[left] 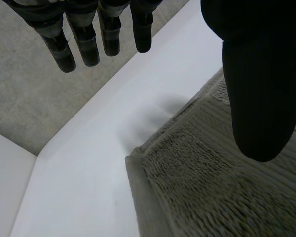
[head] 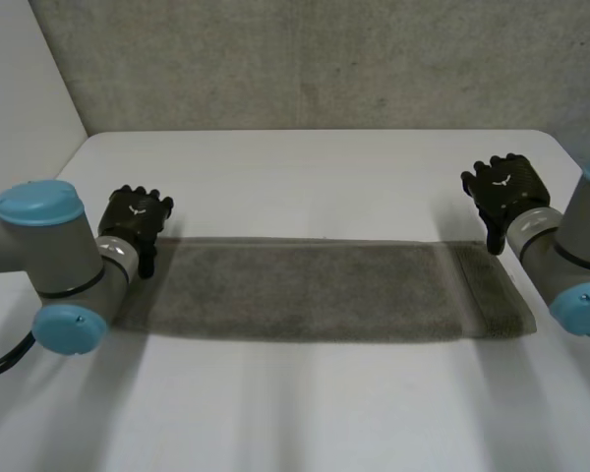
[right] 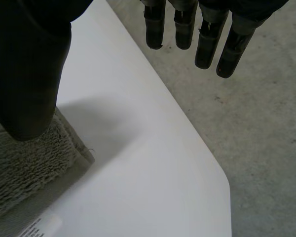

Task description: Fold the towel.

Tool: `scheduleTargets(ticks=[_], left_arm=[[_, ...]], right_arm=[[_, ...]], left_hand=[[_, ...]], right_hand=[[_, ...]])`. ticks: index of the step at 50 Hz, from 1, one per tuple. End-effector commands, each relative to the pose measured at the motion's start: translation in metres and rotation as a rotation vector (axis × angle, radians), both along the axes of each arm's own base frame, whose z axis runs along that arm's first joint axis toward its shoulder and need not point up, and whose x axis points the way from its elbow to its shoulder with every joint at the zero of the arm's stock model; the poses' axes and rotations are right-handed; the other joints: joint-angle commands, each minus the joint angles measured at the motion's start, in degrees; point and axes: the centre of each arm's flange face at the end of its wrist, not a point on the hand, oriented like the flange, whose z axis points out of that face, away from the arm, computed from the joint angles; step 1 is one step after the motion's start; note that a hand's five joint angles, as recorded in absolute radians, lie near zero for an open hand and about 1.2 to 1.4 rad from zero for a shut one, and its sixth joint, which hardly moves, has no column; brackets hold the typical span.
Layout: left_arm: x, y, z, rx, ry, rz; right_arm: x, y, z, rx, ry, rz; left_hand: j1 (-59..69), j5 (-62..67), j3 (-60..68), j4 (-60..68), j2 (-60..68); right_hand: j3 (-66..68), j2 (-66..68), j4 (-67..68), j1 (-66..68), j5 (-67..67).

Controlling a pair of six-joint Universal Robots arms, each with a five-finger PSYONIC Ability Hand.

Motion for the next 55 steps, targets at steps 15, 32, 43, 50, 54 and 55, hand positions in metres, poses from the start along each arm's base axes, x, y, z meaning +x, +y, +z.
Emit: scheduleTargets(ticks=[15, 32, 43, 50, 54, 55], left_arm=[[0.006, 0.044, 0.033, -0.07, 0.174, -0.092], [0.006, 0.047, 0.034, -0.072, 0.188, -0.091], [0.007, 0.049, 0.038, -0.078, 0.189, -0.09], [0.008, 0.054, 0.049, -0.104, 0.194, -0.091], [0.008, 0.055, 0.054, -0.118, 0.199, -0.094], [0.008, 0.056, 0.056, -0.123, 0.2, -0.096]], right_arm=[[-0.032, 0.086, -0.022, 0.348, -0.037, 0.043], [-0.052, 0.063, -0.052, 0.376, -0.097, -0.034], [-0.084, 0.044, -0.036, 0.312, -0.089, -0.129], [-0.147, 0.026, 0.003, 0.177, 0.128, -0.246], [-0.155, 0.019, 0.025, 0.107, 0.192, -0.259], [-0.147, 0.018, 0.037, 0.069, 0.192, -0.244]], left_hand=[[0.74, 0.74, 0.76, 0.65, 0.83], [0.91, 0.91, 0.92, 0.82, 1.0], [0.57, 0.57, 0.59, 0.48, 0.66], [0.41, 0.4, 0.42, 0.31, 0.49], [0.41, 0.4, 0.42, 0.31, 0.49], [0.24, 0.24, 0.25, 0.15, 0.33]], right_hand=[[6.34, 6.34, 5.41, 6.88, 6.6], [49.87, 49.87, 48.94, 50.41, 50.13], [66.35, 66.35, 65.42, 66.89, 66.61], [66.35, 66.35, 65.42, 66.89, 66.61], [66.35, 66.35, 65.42, 66.89, 66.61], [66.35, 66.35, 65.42, 66.89, 66.61]])
